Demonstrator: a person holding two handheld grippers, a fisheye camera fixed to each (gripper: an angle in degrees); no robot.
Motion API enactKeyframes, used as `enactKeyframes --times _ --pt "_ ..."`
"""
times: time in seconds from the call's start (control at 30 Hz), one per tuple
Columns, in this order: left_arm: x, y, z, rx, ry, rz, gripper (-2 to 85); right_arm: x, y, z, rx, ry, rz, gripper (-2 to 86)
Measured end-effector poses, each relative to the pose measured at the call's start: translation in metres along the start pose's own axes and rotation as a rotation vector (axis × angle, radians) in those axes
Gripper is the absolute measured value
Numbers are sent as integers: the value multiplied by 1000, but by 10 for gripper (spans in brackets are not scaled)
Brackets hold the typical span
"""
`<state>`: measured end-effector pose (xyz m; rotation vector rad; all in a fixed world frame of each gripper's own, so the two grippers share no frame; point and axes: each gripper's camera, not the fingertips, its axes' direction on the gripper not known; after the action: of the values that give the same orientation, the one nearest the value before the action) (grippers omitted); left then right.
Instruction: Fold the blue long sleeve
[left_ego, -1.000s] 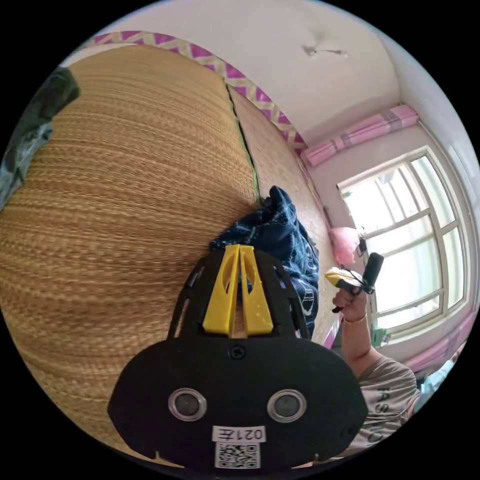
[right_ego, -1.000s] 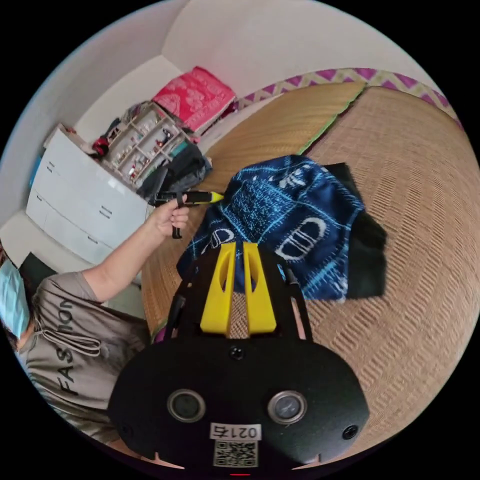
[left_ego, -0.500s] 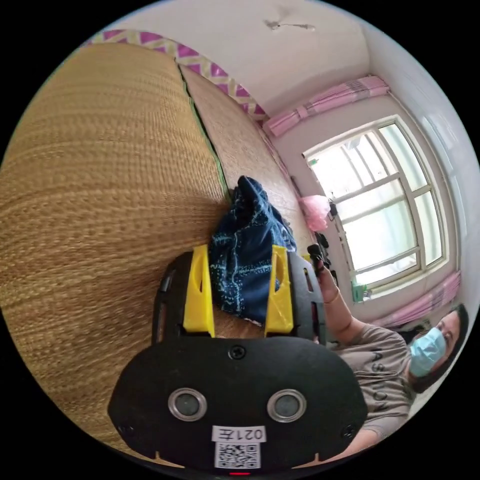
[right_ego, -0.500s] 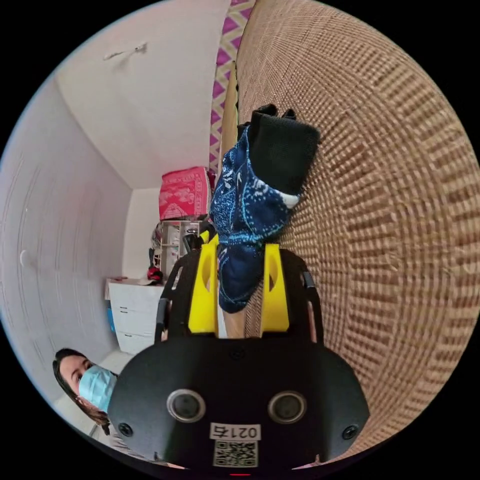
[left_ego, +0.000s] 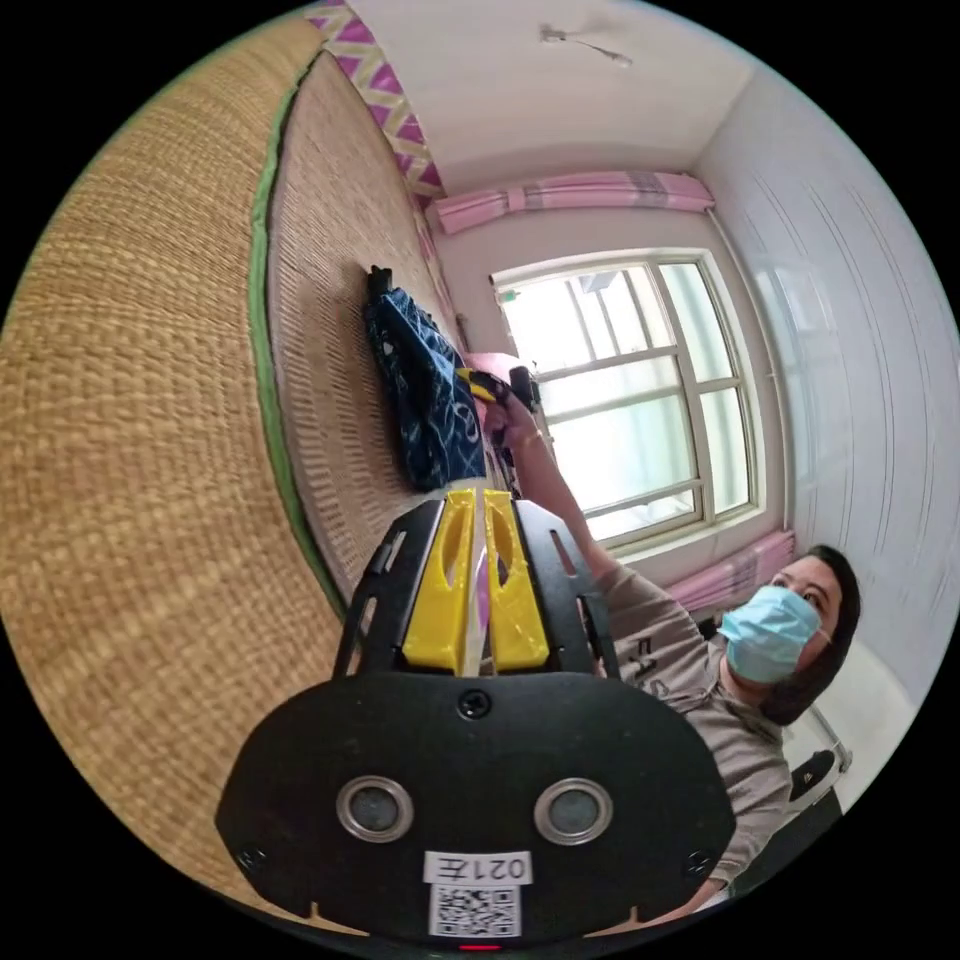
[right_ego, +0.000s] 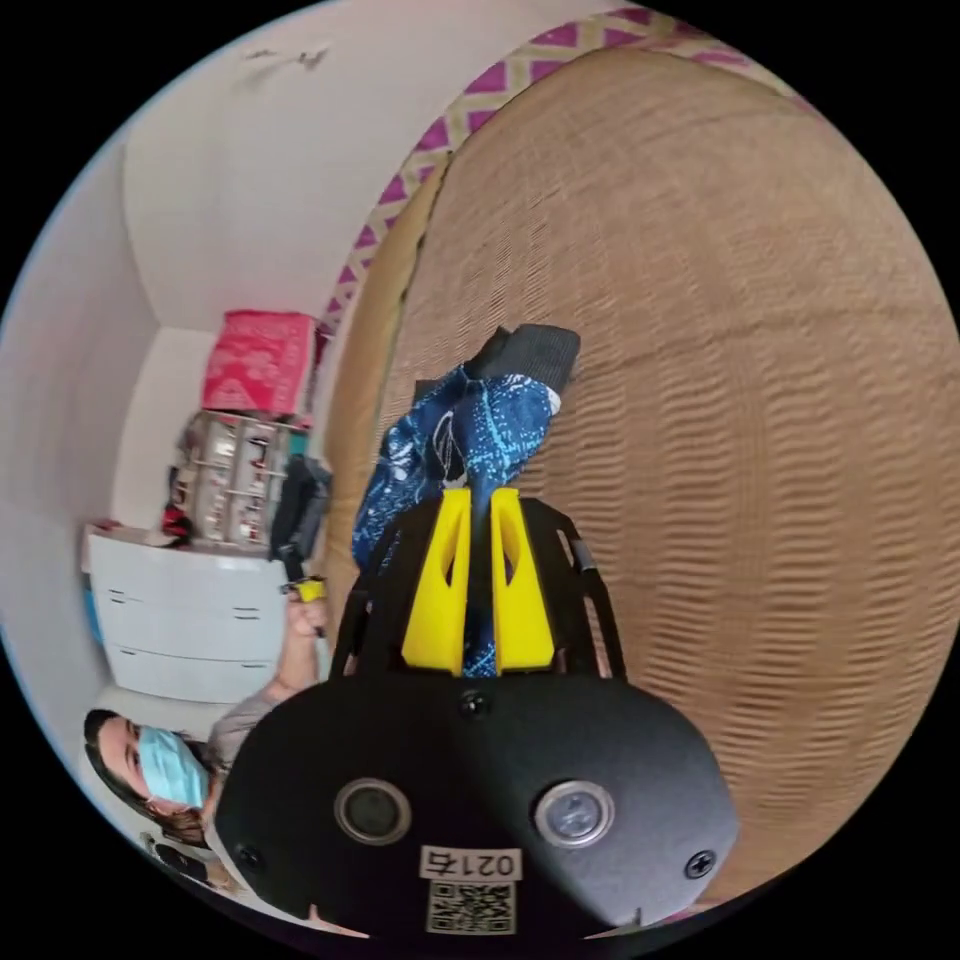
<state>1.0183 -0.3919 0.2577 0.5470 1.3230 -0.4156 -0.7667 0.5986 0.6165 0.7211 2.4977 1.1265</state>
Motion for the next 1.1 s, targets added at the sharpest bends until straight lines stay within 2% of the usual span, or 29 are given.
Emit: enactKeyframes --times 0.03,0.17,0.3,0.37,0.47,0.53,0.6,0.63,0.67,0.7,0.73,0.8,0.83,0.9,0.97,1.0,1.07,1.1 --pt "8 11 4 -11 2 14 -7 0 -7 -11 -11 56 -6 27" --pt "33 48 -6 -25 -51 55 -5 -15 -54 -74 -55 490 -28 39" --pt "44 76 -31 8 -107 77 30 -23 -73 -104 51 874 48 75" --pt "44 91 -47 29 -141 85 67 -11 -66 -107 84 924 113 87" --pt "36 108 -68 60 -216 62 76 5 -34 -111 228 933 147 76" --pt "29 116 -78 64 -252 44 62 12 -7 -113 320 864 133 52" --pt "18 122 -87 72 -233 4 22 18 25 -105 362 542 2 16" --pt "10 127 -94 102 -212 -21 2 16 33 -99 355 442 -45 8" --pt "-1 132 -102 138 -190 -75 -4 12 50 -84 333 243 -134 2" --pt "-7 134 -105 149 -181 -110 -5 3 68 -62 301 55 -222 -2" --pt "-18 138 -109 162 -154 -149 -7 -1 77 -50 276 -29 -257 -3" --pt "-37 143 -113 190 -93 -208 -8 -13 111 22 113 -359 -349 -6" --pt "-50 146 -114 207 -49 -255 -9 -14 119 44 63 -441 -352 -6" --pt "-66 147 -115 219 9 -290 -9 -3 151 135 -125 -750 -257 -7" --pt "-70 145 -123 238 10 -327 -9 7 176 186 -169 -882 -167 -7" --pt "-73 145 -124 243 12 -348 -9 10 188 210 -203 -873 -108 -8" --pt "-86 143 -124 242 67 -386 -9 -3 193 217 -226 -630 -134 -8" --pt "-87 143 -124 243 67 -390 -9 2 194 223 -229 -667 -94 -8"
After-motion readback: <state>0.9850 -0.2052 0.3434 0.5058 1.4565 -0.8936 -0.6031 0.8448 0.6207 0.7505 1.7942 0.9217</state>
